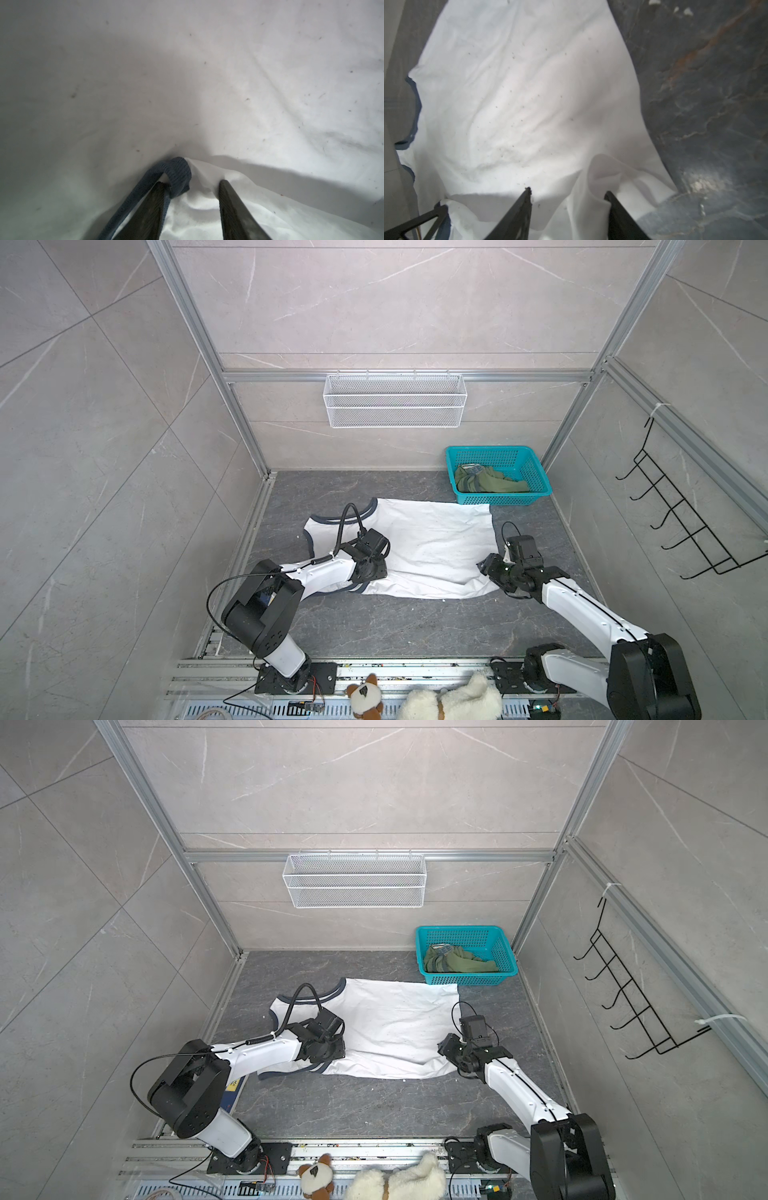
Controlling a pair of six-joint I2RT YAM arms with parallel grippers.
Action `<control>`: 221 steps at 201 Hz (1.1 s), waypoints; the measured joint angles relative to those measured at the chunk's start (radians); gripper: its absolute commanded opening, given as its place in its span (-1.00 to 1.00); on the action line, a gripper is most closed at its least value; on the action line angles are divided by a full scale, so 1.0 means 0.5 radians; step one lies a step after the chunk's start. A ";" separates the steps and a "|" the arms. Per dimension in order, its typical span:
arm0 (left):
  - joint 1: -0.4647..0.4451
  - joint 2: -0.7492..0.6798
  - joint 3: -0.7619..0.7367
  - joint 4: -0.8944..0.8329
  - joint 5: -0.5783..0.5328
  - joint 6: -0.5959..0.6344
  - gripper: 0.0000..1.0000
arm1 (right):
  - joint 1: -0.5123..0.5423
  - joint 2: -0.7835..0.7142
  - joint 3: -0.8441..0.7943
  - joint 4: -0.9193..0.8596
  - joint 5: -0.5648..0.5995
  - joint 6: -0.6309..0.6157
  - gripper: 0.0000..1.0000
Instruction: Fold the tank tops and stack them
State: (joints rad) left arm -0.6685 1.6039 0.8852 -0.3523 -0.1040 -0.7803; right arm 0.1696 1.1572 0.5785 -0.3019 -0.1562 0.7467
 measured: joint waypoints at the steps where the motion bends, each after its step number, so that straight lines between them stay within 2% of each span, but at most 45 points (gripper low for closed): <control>1: 0.000 0.000 0.000 0.001 0.000 0.000 -0.07 | 0.000 0.000 0.005 0.000 0.000 -0.005 0.29; 77: 0.002 0.010 0.000 0.000 -0.002 0.006 -0.08 | 0.000 0.090 0.132 -0.085 0.006 -0.074 0.29; 111: 0.004 0.010 0.000 0.001 -0.003 0.008 -0.09 | -0.070 -0.111 0.237 -0.279 0.128 -0.186 0.27; 142: 0.011 0.010 0.000 0.002 -0.001 0.014 -0.11 | -0.278 -0.324 0.208 -0.374 0.116 -0.200 0.16; 179: 0.016 0.010 0.000 0.003 0.001 0.028 -0.12 | -0.414 -0.475 -0.033 -0.452 0.072 -0.117 -0.06; 194: 0.015 0.011 0.000 0.003 0.002 0.033 -0.13 | -0.440 -0.451 -0.106 -0.448 0.002 -0.089 -0.18; 221: 0.017 0.011 0.000 0.004 0.002 0.037 -0.13 | -0.442 -0.272 -0.151 -0.344 -0.166 -0.065 -0.19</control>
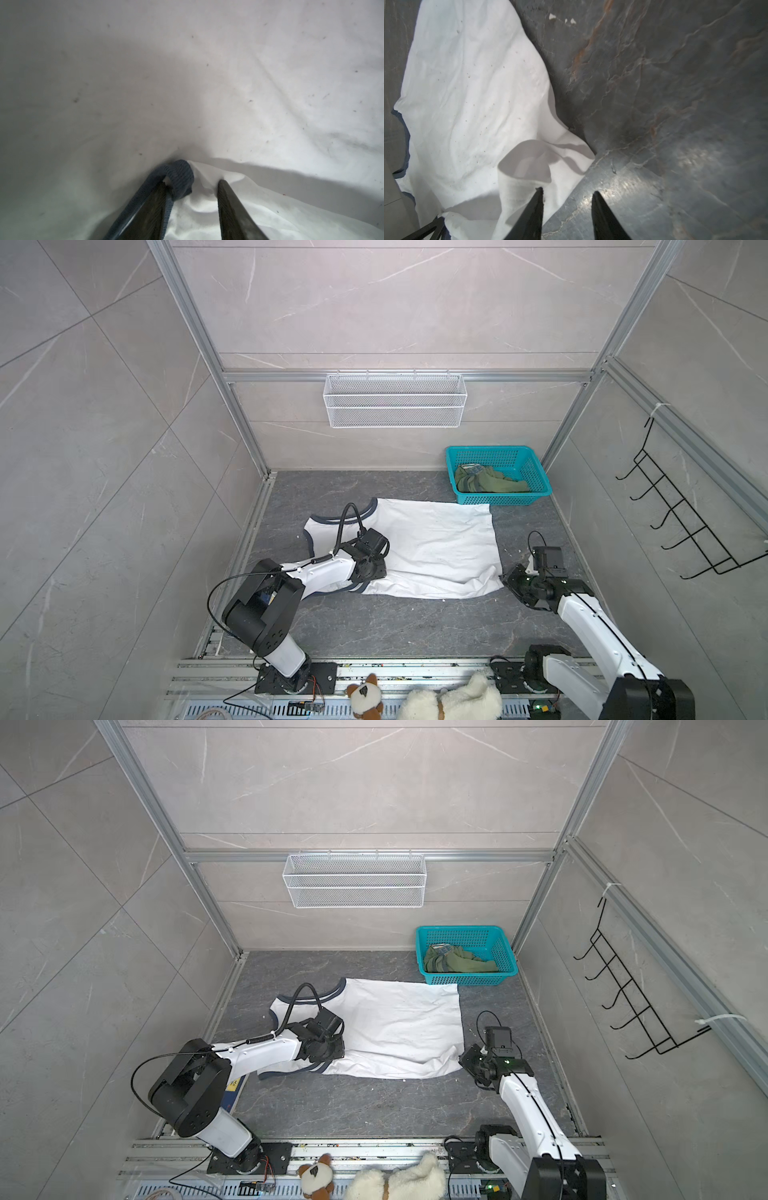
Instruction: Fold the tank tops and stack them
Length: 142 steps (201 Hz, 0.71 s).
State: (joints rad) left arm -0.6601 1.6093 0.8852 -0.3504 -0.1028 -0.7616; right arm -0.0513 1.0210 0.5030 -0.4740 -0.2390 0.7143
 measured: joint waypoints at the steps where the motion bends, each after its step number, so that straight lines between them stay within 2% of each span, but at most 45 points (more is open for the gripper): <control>1: 0.000 0.000 0.000 0.000 0.000 0.001 -0.12 | 0.001 0.007 0.000 0.004 -0.004 0.000 -0.19; 37: 0.000 0.000 0.000 0.000 0.000 0.001 -0.13 | 0.049 0.201 0.000 0.169 -0.185 -0.002 -0.16; 77: 0.000 0.004 0.000 0.000 0.000 0.001 -0.13 | 0.096 0.306 0.053 0.288 -0.263 -0.008 -0.15; 142: 0.000 0.003 0.001 -0.002 0.000 0.001 -0.13 | 0.137 0.468 0.108 0.426 -0.294 -0.008 -0.47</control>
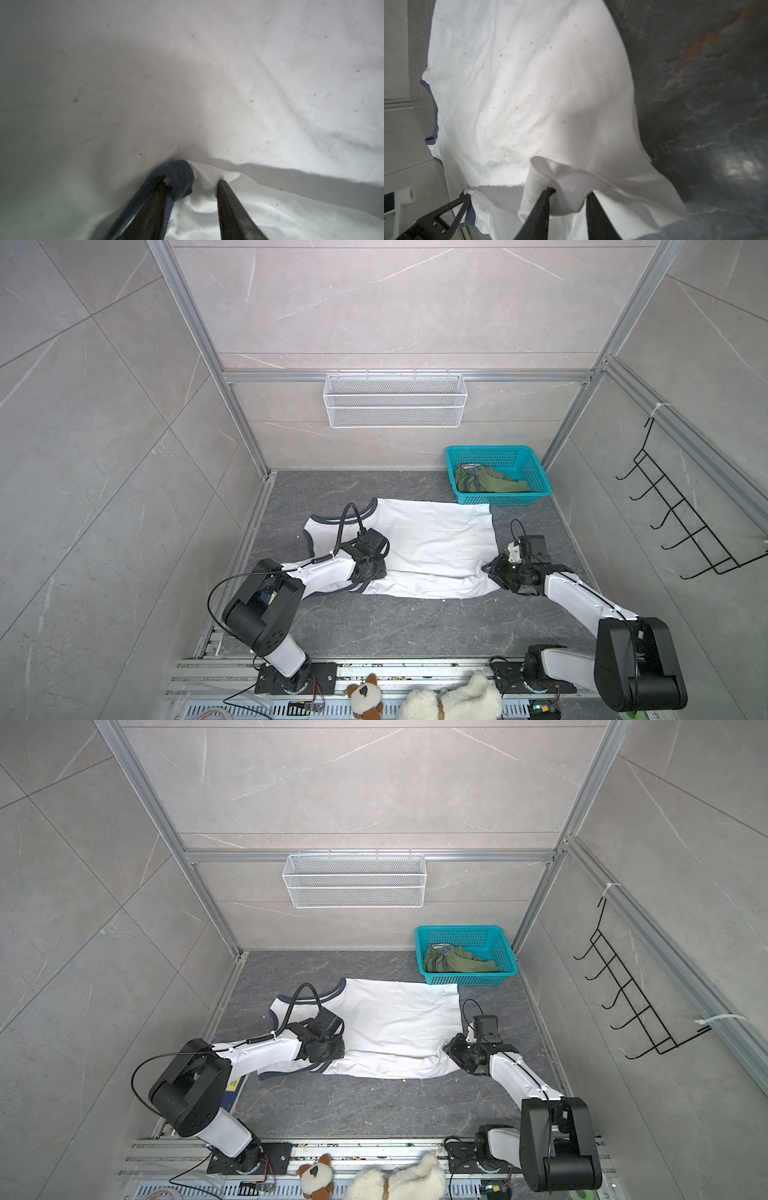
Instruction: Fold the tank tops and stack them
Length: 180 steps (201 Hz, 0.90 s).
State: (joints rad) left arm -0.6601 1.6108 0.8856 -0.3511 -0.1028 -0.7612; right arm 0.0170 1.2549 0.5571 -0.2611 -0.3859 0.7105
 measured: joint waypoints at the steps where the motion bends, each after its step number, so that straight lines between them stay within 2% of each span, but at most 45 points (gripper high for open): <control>1: 0.000 0.001 0.000 0.001 -0.001 0.000 -0.13 | 0.001 0.000 0.002 0.002 0.001 -0.003 -0.47; 29: 0.000 0.001 0.002 0.001 0.002 0.003 -0.22 | 0.007 0.000 0.016 0.008 0.017 -0.011 -0.72; 62: 0.000 0.008 0.005 0.001 0.005 0.014 -0.34 | 0.007 -0.013 0.020 -0.016 0.060 -0.009 -0.85; 116: 0.000 0.008 0.036 -0.001 0.001 0.029 -0.54 | 0.007 -0.236 0.020 -0.151 0.177 -0.034 -1.00; 180: 0.000 0.018 0.036 -0.002 -0.023 0.043 -0.75 | 0.007 -0.278 0.020 -0.248 0.224 -0.047 -1.00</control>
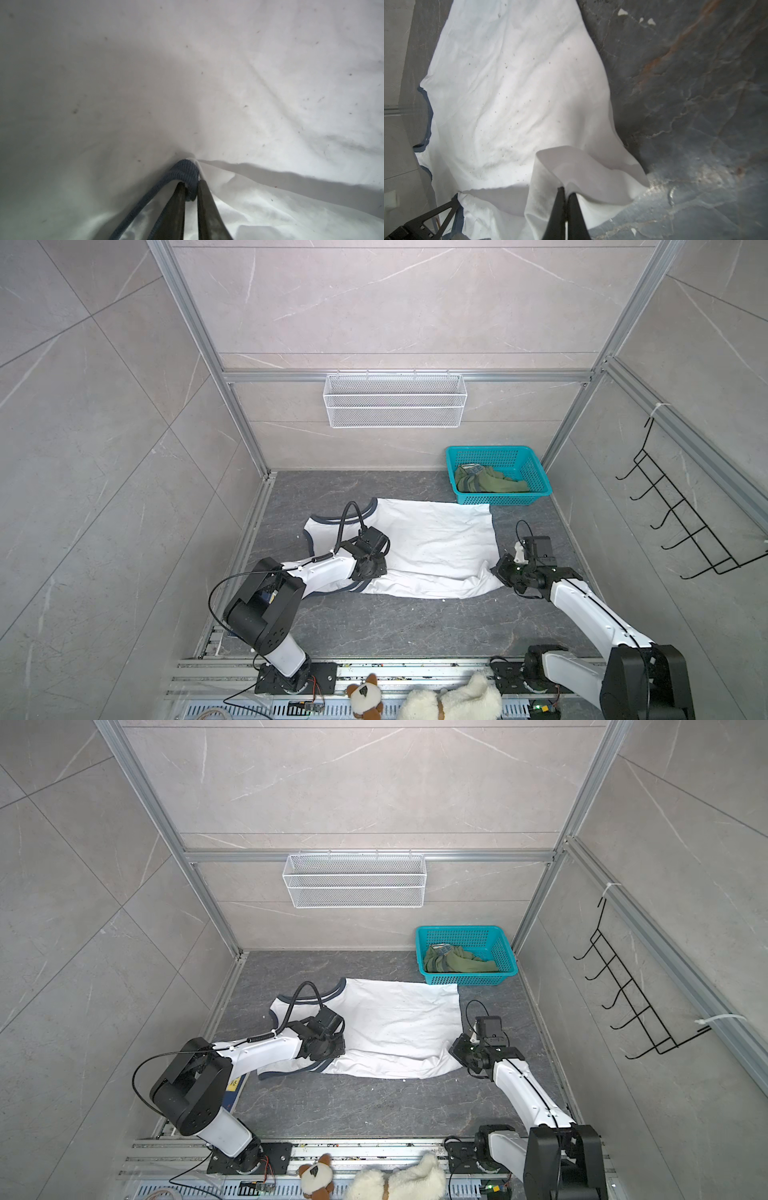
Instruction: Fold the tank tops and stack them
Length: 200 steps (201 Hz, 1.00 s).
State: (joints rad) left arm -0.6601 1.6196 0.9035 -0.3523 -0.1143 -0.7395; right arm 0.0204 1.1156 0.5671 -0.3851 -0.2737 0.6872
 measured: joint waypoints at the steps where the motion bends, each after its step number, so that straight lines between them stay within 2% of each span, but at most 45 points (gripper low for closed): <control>1: 0.000 0.000 0.000 0.000 -0.003 0.001 -0.75 | 0.000 -0.001 0.000 -0.002 0.000 0.000 -1.00; 8: 0.000 0.000 -0.001 0.000 -0.022 0.001 -0.72 | 0.000 -0.020 0.000 -0.016 0.004 0.000 -1.00; 24: -0.001 0.002 -0.001 0.000 -0.056 0.009 -0.51 | 0.000 -0.053 0.000 -0.025 0.005 -0.001 -1.00; 92: 0.000 0.031 -0.001 0.029 -0.097 0.045 -0.51 | 0.000 -0.058 0.000 -0.060 0.010 -0.021 -1.00; 127: 0.000 0.082 -0.001 0.044 -0.079 0.066 -0.67 | 0.000 -0.058 0.000 -0.062 0.011 -0.021 -1.00; 160: 0.000 0.087 -0.001 0.052 -0.076 0.076 -1.00 | 0.000 -0.092 0.001 -0.126 0.056 -0.021 -1.00; 200: -0.056 -0.050 -0.023 -0.017 -0.093 0.048 -1.00 | 0.000 -0.243 0.038 -0.358 0.160 0.007 -1.00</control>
State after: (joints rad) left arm -0.6884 1.5948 0.8921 -0.3607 -0.1608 -0.7155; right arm 0.0204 0.9943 0.5861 -0.5640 -0.1936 0.6907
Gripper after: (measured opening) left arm 0.059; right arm 0.046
